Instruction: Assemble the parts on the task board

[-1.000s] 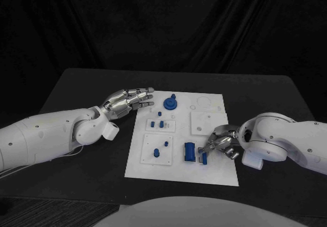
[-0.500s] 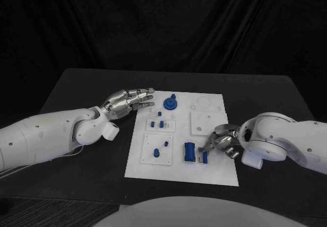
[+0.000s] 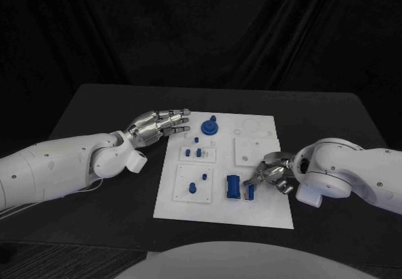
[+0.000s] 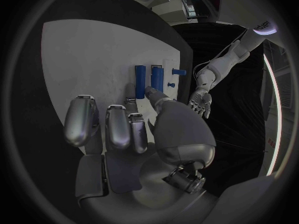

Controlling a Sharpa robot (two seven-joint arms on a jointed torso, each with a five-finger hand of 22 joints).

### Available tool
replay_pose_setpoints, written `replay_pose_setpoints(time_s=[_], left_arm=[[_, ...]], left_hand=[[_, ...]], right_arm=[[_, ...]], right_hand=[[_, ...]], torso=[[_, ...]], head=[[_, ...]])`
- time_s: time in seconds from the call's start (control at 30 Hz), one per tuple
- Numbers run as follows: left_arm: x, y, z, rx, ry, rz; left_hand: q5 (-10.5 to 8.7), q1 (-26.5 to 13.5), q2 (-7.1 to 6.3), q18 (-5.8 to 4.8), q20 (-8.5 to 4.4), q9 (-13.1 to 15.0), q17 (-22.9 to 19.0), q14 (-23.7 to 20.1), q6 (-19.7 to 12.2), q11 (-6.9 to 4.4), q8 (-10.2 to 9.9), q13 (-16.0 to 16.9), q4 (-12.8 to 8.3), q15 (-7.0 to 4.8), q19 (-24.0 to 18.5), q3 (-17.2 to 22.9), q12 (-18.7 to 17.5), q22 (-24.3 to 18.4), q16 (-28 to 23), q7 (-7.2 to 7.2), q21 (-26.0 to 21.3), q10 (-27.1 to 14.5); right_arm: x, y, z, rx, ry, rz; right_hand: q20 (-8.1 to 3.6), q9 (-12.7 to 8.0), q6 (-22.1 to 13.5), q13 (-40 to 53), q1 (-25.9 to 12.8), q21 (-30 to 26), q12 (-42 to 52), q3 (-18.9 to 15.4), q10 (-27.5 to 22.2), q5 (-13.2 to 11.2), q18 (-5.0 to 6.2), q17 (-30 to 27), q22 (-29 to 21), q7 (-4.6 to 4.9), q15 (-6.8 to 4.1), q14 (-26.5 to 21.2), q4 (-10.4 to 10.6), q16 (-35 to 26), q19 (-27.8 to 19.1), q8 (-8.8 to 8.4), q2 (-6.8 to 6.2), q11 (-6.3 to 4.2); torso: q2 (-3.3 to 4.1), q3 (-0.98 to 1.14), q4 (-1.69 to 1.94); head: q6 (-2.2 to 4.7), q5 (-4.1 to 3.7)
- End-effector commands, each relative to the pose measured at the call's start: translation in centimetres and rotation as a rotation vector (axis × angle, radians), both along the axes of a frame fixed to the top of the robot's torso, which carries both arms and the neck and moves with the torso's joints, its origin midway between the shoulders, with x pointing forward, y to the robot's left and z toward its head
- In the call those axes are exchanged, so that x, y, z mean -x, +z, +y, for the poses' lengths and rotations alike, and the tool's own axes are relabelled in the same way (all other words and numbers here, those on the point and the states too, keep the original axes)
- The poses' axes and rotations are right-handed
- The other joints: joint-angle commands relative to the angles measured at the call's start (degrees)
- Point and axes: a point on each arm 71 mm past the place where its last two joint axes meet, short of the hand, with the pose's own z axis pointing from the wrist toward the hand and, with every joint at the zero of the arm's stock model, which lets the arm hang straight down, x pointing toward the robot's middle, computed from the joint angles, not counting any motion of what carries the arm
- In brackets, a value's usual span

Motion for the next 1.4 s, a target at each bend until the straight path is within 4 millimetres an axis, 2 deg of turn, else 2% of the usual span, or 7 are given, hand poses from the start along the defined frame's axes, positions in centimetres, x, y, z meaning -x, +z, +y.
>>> replay_pose_setpoints(time_s=[0.03,0.47,0.7,0.9,1.0,1.2,1.4], left_arm=[[0.1,0.0,-0.2,0.017,-0.012,0.005],[0.1,-0.1,-0.3,0.016,-0.017,0.009],[0.1,-0.1,-0.2,0.015,-0.018,0.012],[0.2,-0.1,-0.2,0.014,-0.02,0.014],[0.2,-0.1,-0.2,0.014,-0.019,0.014],[0.2,-0.1,0.0,0.012,-0.014,0.013],[0.2,-0.1,0.0,0.011,-0.012,0.012]], left_hand=[[0.25,0.0,0.3,-0.45,0.06,0.1,0.0,-0.1,0.5,0.54,0.3,0.0,-0.1,0.19,0.3,0.5,0.0,-0.1,0.1,0.17,0.2,0.0],[0.33,0.0,0.33,-0.45,0.07,0.1,0.0,-0.1,0.6,0.57,0.3,0.0,-0.2,0.2,0.3,0.7,0.0,-0.1,0.1,0.21,0.2,0.0],[0.37,0.0,0.32,-0.46,0.07,0.1,0.0,-0.1,0.6,0.59,0.3,0.0,-0.3,0.21,0.3,0.8,0.0,-0.1,0.1,0.23,0.2,0.0],[0.43,0.0,0.29,-0.47,0.07,0.1,0.0,-0.1,0.7,0.63,0.3,0.0,-0.4,0.23,0.3,0.9,0.0,-0.1,0.2,0.26,0.2,0.0],[0.43,0.0,0.29,-0.47,0.07,0.1,0.0,-0.1,0.7,0.63,0.3,0.0,-0.4,0.23,0.3,0.9,0.0,-0.1,0.2,0.26,0.2,0.0],[0.53,0.1,0.26,-0.48,0.08,0.2,0.1,0.0,1.0,0.73,0.4,0.1,-0.6,0.25,0.4,1.2,0.3,-0.1,0.3,0.35,0.2,0.1],[0.56,0.1,0.22,-0.48,0.08,0.2,0.1,0.1,1.2,0.77,0.4,0.1,-0.7,0.25,0.5,1.3,0.4,0.0,0.4,0.4,0.2,0.2]], right_arm=[[0.1,-0.1,0.1,0.005,0.001,0.004],[0.2,-0.2,0.2,0.021,0.023,0.026],[0.1,-0.3,0.1,0.022,0.02,0.026],[0.1,-0.1,-0.2,0.005,-0.006,0.002],[0.2,0.3,-0.6,-0.017,-0.029,-0.027],[-0.5,3.1,-1.7,-0.09,-0.076,-0.147],[-0.8,5.1,-2.3,-0.166,-0.063,-0.228]], right_hand=[[-0.5,0.1,0.0,15.1,-1.1,-0.2,0.1,-0.3,6.0,-0.8,0.75,-0.1,9.3,-0.08,-0.36,1.6,0.7,-0.2,-0.1,0.29,-0.24,-0.41],[-0.34,0.8,-0.8,15.1,-7.0,-0.7,0.1,-6.0,6.0,-5.6,0.84,-0.6,9.2,0.14,-0.18,1.6,6.1,-0.4,-0.2,0.59,-2.22,-0.2],[-0.35,1.1,-1.2,15.1,-7.4,-0.9,0.1,-9.8,6.0,-12.1,0.86,-0.7,9.1,0.11,-0.2,1.6,8.3,-0.5,-0.2,0.77,-1.81,-0.18],[-0.42,1.4,-1.2,15.1,-9.4,-1.4,0.1,-13.8,6.0,-12.5,0.94,-0.3,9.0,0.05,-0.26,1.7,11.8,-0.3,-0.3,1.02,-1.56,-0.27],[-0.46,1.7,-1.1,15.1,-10.8,-1.7,0.1,-16.6,6.0,-10.9,0.99,0.1,9.0,-0.04,-0.29,1.7,15.1,-0.2,-0.3,1.35,0.17,-0.35],[-0.59,1.9,-0.5,15.1,-16.1,-0.9,0.1,-21.4,6.0,-7.9,0.85,1.8,9.2,-0.24,-0.46,2.0,15.6,0.7,0.0,1.53,5.91,-0.54],[0.0,-1.2,-2.8,15.1,-18.9,0.9,0.1,-26.7,6.0,-10.8,0.49,3.7,9.7,0.97,0.35,2.3,15.6,1.7,0.4,-2.99,9.7,0.59]], torso=[[0.0,-0.01,0.01],[0.0,-0.01,0.0],[-0.01,0.01,0.01],[-0.01,0.01,-0.01],[0.0,0.01,0.0],[-0.02,-0.01,0.01],[-0.02,-0.04,0.01]], head=[[0.0,0.09],[0.0,0.3],[0.0,0.33],[0.0,0.4],[0.0,0.45],[0.0,0.45],[0.0,0.3]])
